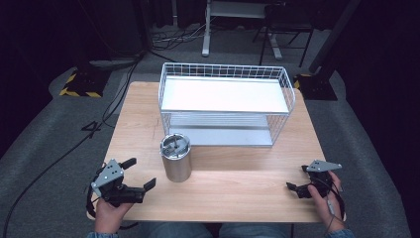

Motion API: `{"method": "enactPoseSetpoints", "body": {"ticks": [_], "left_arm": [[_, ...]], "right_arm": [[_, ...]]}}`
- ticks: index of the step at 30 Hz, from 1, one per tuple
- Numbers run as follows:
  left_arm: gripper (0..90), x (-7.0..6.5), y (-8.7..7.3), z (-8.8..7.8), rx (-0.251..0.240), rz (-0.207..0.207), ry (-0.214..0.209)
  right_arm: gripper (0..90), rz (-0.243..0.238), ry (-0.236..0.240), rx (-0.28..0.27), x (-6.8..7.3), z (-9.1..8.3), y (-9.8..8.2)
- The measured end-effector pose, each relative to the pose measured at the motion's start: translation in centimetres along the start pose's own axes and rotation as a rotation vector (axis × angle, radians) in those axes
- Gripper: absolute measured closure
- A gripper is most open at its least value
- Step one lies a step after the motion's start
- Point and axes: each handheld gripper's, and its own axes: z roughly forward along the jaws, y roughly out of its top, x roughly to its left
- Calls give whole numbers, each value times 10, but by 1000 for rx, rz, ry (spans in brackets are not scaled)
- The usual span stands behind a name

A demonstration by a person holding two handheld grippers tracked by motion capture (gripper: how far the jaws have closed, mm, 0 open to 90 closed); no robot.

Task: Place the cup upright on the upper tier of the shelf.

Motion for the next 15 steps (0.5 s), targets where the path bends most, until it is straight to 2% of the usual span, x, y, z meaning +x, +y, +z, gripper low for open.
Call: {"method": "enactPoseSetpoints", "body": {"ticks": [9,15], "left_arm": [[0,-9,9,17,-15,9,-40],[0,-12,15,29,-14,4,-34]], "right_arm": [[6,2,1,1,0,0,0],[6,2,1,1,0,0,0]]}}
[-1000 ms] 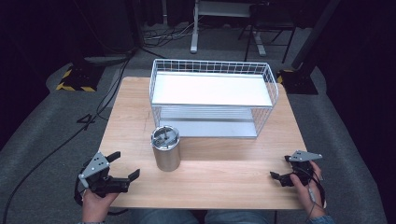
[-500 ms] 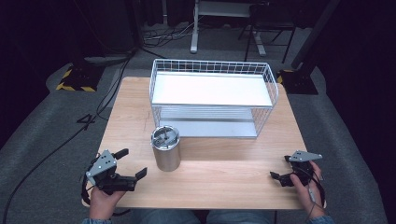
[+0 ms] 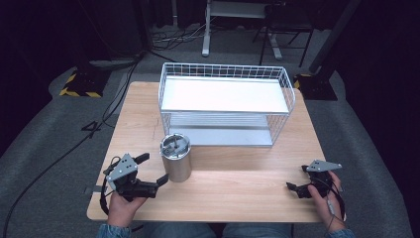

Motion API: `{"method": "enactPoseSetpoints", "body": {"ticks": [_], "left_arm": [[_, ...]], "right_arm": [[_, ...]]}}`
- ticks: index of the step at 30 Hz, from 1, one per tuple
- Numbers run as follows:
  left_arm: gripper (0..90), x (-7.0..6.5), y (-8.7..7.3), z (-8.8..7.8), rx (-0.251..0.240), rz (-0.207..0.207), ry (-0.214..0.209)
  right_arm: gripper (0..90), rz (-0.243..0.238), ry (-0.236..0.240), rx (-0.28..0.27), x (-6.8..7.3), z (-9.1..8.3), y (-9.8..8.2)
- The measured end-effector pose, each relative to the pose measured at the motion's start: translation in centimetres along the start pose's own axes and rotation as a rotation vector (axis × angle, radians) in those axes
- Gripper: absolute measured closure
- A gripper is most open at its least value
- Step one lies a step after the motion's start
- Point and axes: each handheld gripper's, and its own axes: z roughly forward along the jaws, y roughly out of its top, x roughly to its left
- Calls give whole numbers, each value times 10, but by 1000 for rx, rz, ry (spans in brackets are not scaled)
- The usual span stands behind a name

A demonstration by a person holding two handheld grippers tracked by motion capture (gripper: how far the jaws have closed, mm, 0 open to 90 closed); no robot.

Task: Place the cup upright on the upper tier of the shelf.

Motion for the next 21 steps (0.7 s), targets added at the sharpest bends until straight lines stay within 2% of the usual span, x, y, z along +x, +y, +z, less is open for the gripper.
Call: {"method": "enactPoseSetpoints", "body": {"ticks": [5,12,21], "left_arm": [[0,0,5,7,-5,13,5],[0,0,9,20,-10,5,2],[3,1,14,36,-8,18,-32]], "right_arm": [[6,0,0,0,0,0,0],[6,1,0,0,0,0,0],[7,-2,-3,-3,0,0,0]]}}
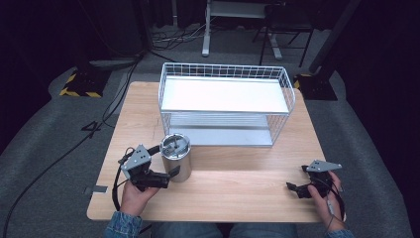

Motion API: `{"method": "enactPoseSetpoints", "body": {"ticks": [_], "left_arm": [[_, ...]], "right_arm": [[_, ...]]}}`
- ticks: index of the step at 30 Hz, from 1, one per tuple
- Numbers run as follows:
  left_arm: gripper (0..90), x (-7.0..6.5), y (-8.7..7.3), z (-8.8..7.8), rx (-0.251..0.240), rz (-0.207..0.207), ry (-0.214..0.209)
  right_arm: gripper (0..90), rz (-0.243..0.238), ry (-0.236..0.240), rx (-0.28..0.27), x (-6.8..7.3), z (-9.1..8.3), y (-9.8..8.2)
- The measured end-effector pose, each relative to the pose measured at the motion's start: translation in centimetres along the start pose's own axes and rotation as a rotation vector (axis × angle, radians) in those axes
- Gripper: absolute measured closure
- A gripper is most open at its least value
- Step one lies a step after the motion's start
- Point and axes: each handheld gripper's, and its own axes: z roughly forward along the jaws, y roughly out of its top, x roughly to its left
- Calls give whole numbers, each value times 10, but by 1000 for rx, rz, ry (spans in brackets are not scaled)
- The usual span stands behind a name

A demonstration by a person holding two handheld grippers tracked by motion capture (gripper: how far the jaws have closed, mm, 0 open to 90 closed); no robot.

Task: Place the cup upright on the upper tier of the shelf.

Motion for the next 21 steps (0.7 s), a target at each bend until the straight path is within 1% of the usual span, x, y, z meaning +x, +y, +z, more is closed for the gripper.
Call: {"method": "enactPoseSetpoints", "body": {"ticks": [4,6,8,10,13,15,17,21], "left_arm": [[3,1,1,4,0,8,4],[3,1,1,8,-6,8,16],[3,2,0,11,-5,17,40],[3,3,0,14,-10,32,32],[0,3,0,19,-22,35,35],[0,3,0,22,-37,38,31],[0,4,-1,24,-55,52,25],[0,5,-2,30,-71,46,13]], "right_arm": [[6,0,0,0,0,0,0],[6,1,2,3,0,0,0],[6,2,2,3,0,0,0],[6,2,2,3,0,0,0],[6,3,2,3,0,0,0],[6,2,2,3,0,0,0],[6,3,2,3,0,0,0],[6,2,2,3,0,0,0]]}}
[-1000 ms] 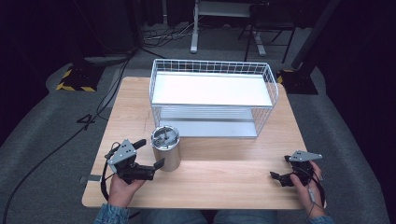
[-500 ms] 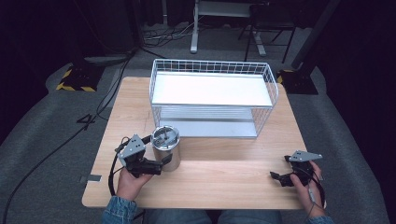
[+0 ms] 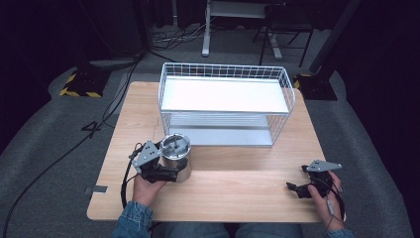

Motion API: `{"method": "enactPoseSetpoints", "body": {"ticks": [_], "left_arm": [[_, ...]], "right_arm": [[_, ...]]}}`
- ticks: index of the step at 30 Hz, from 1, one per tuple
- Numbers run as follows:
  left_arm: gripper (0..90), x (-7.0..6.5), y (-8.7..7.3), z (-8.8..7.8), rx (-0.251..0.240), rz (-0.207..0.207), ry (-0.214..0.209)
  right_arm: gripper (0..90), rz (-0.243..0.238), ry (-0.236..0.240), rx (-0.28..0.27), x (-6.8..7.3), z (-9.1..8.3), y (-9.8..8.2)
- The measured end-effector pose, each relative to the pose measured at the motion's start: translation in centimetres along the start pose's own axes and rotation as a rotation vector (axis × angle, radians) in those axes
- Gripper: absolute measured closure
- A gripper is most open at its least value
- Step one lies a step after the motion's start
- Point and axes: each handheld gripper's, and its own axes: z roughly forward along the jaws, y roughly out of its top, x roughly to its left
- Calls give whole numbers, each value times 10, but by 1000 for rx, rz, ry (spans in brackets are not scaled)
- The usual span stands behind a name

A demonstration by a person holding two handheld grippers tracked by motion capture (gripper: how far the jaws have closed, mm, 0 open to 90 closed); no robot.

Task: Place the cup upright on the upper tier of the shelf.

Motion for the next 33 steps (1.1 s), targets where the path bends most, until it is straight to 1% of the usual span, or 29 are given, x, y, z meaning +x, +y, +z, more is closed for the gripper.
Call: {"method": "enactPoseSetpoints", "body": {"ticks": [3,4,5,8,9,10,12,13,16,23,24,28,29,33], "left_arm": [[0,1,-1,5,-9,-6,-14],[0,1,-1,7,-9,3,-15],[0,0,-1,9,-5,-4,-12],[17,0,-3,16,22,21,9],[17,-1,-4,17,22,15,9],[17,0,-4,17,20,13,3],[23,1,-4,17,18,32,1],[25,1,-5,17,15,36,-1],[32,0,-6,17,-2,37,1],[36,0,-5,16,6,43,3],[36,0,-5,16,9,49,7],[36,0,-5,15,10,43,4],[36,0,-5,14,9,35,5],[36,1,-3,12,16,35,6]], "right_arm": [[6,0,0,0,0,0,0],[6,0,0,0,0,0,0],[6,0,0,0,0,0,0],[6,0,0,0,0,0,0],[6,0,0,0,0,0,0],[6,0,0,0,0,0,0],[6,0,0,0,0,0,0],[6,-1,0,0,0,0,0],[6,-1,-2,-2,0,0,0],[6,-1,-2,-2,0,0,0],[7,-2,-2,-2,0,0,0],[7,-11,-9,-5,1,0,0],[7,-11,-9,-5,1,-1,0],[7,-2,-1,-2,0,0,0]]}}
